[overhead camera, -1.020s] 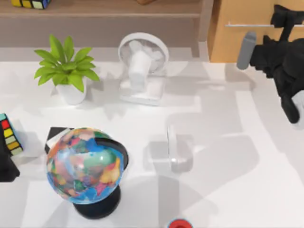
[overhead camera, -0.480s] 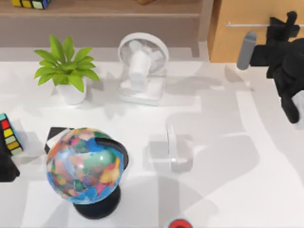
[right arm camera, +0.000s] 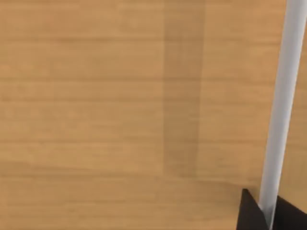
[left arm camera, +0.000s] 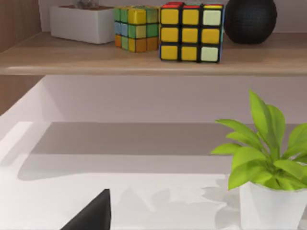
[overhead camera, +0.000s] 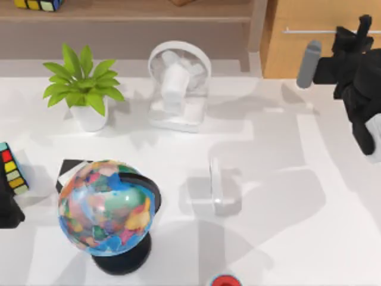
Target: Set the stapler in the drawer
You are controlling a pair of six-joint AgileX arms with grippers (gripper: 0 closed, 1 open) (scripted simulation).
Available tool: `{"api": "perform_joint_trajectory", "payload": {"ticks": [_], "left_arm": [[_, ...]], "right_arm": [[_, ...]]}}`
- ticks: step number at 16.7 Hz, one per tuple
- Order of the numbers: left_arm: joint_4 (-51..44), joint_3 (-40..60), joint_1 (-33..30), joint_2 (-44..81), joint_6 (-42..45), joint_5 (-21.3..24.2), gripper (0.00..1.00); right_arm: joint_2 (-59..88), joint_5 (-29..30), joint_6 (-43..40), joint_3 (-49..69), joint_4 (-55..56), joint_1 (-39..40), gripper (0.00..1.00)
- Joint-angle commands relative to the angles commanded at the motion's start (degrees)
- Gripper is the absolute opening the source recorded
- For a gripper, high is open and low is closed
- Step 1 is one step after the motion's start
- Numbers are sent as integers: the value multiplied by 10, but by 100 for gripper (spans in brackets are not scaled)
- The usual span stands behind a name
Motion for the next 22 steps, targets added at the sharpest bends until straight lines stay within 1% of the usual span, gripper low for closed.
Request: {"api": "perform_joint_trajectory", "payload": {"ticks": [4,11,18,22], "left_arm": [[0,0,0,0,0,0,100],[0,0,0,0,0,0,100],[0,0,0,0,0,0,100],[0,0,0,0,0,0,100]], "right_arm": [[-7,3,2,-10,7,3,0],[-60,15,4,-150,79,18,0],[-75,23,3,-172,98,22,0],[-98,34,4,-247,136,35,0]]}}
